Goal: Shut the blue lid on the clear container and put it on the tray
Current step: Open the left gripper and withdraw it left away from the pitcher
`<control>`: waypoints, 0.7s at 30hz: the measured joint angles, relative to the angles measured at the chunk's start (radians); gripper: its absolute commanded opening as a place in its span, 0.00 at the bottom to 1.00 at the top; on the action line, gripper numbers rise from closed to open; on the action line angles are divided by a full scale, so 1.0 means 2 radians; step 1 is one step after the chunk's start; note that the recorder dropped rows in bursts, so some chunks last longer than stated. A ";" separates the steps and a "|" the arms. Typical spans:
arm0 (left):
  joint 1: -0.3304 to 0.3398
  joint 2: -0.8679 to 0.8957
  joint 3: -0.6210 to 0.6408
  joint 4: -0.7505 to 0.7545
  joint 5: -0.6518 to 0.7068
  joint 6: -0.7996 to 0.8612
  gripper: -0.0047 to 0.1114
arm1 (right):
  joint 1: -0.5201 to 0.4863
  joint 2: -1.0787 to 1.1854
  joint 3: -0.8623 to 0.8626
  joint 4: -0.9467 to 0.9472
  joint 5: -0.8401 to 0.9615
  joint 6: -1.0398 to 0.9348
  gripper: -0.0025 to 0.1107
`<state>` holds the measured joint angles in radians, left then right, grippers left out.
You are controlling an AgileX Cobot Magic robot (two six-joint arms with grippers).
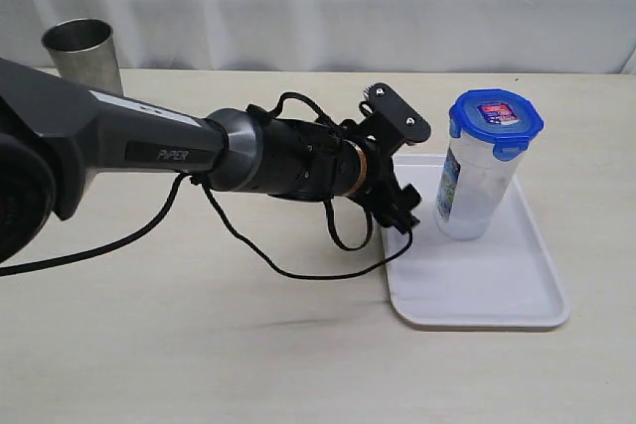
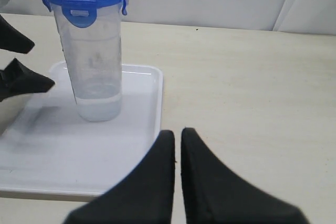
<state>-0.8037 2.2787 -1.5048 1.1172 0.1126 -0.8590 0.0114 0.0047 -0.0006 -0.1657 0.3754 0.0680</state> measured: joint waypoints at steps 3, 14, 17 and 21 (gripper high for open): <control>0.000 -0.015 0.000 -0.010 0.062 0.000 0.40 | 0.000 0.000 0.000 0.000 0.000 0.000 0.06; 0.000 -0.133 0.095 -0.015 0.110 0.000 0.04 | 0.000 0.000 0.000 0.000 0.000 0.000 0.06; 0.000 -0.206 0.155 -0.017 0.072 0.000 0.04 | 0.000 0.000 0.000 0.000 0.000 0.000 0.06; 0.000 -0.319 0.243 -0.027 0.002 -0.003 0.04 | 0.000 0.000 0.000 0.000 0.000 0.000 0.06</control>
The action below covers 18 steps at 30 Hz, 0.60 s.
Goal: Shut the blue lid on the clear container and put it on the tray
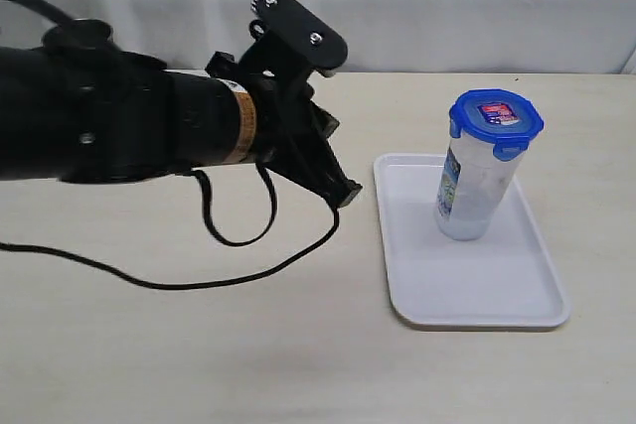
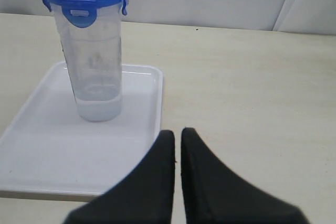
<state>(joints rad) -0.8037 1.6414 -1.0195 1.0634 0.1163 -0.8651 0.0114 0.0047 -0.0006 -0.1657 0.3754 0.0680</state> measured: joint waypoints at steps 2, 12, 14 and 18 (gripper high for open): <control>0.000 -0.063 0.037 -0.001 -0.016 -0.009 0.04 | 0.000 0.000 0.000 0.000 0.000 0.000 0.06; 0.000 -0.392 0.176 -0.024 -0.021 -0.049 0.04 | 0.000 0.000 0.000 0.000 0.000 0.000 0.06; 0.000 -0.453 0.196 -0.035 -0.021 -0.050 0.04 | 0.000 0.000 0.000 0.000 0.000 0.000 0.06; 0.000 -0.541 0.215 -0.039 -0.020 -0.050 0.04 | 0.000 0.000 0.000 0.000 0.000 0.000 0.06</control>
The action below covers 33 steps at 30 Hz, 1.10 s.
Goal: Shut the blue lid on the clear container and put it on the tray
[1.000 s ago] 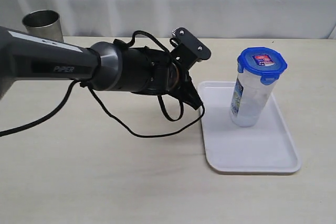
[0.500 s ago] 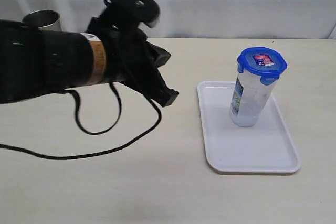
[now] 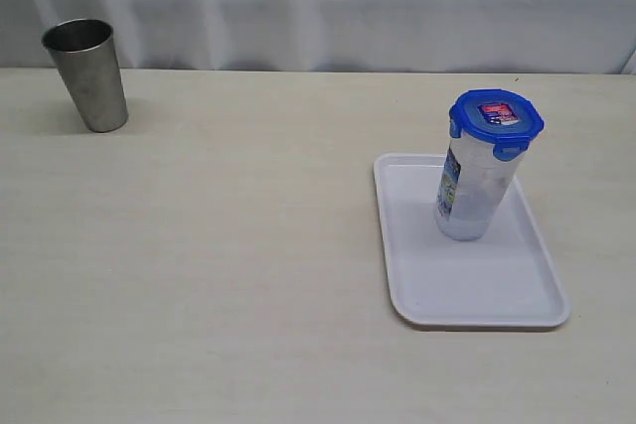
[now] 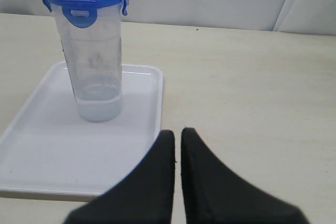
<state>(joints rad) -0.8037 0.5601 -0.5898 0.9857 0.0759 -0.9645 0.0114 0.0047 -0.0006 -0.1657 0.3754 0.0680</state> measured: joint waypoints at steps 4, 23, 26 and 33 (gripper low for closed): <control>0.000 -0.042 0.002 0.000 0.001 -0.001 0.04 | 0.000 0.000 0.000 0.000 0.000 0.000 0.06; 0.000 -0.073 0.002 -0.001 0.001 -0.001 0.04 | 0.000 0.000 0.000 0.000 0.000 0.000 0.06; 0.000 -0.073 0.002 -0.046 0.001 -0.001 0.04 | 0.000 0.000 0.000 0.000 0.000 0.000 0.06; 0.000 -0.073 0.002 -0.255 0.002 -0.001 0.04 | 0.000 0.000 0.000 0.000 0.000 0.000 0.06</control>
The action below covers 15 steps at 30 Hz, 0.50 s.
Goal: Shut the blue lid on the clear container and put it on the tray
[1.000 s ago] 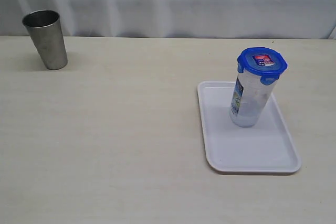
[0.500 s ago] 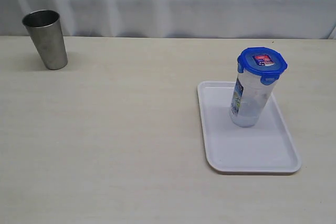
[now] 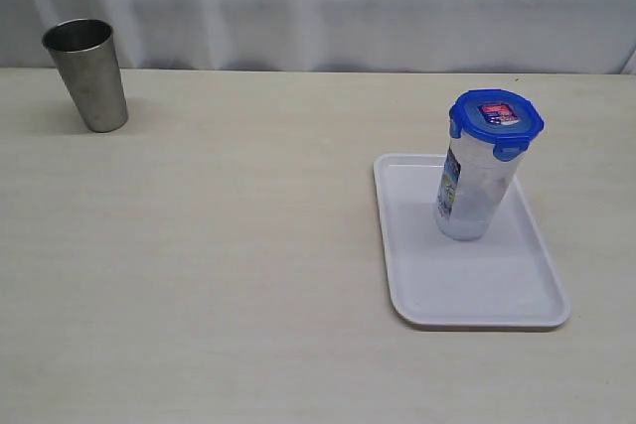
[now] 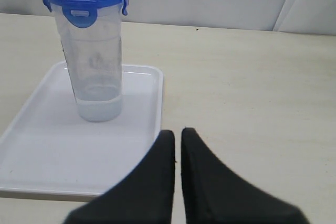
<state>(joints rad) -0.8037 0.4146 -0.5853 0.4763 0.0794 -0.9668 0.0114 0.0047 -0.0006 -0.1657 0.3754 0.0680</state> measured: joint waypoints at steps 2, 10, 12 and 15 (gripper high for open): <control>0.000 0.000 0.000 -0.073 0.000 0.000 0.04 | 0.000 0.000 0.000 0.000 0.000 0.000 0.06; 0.000 0.000 0.000 -0.230 0.000 0.069 0.04 | 0.000 0.000 0.000 0.000 0.000 0.000 0.06; 0.004 0.000 0.000 -0.258 0.000 0.133 0.04 | 0.000 0.000 0.000 0.000 0.000 0.000 0.06; 0.027 -0.003 0.000 -0.304 0.008 0.254 0.04 | 0.000 0.000 0.000 0.000 0.000 0.000 0.06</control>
<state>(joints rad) -0.7495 0.4081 -0.5853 -0.1314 0.0964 -0.4586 0.0114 0.0047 -0.0006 -0.1657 0.3754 0.0680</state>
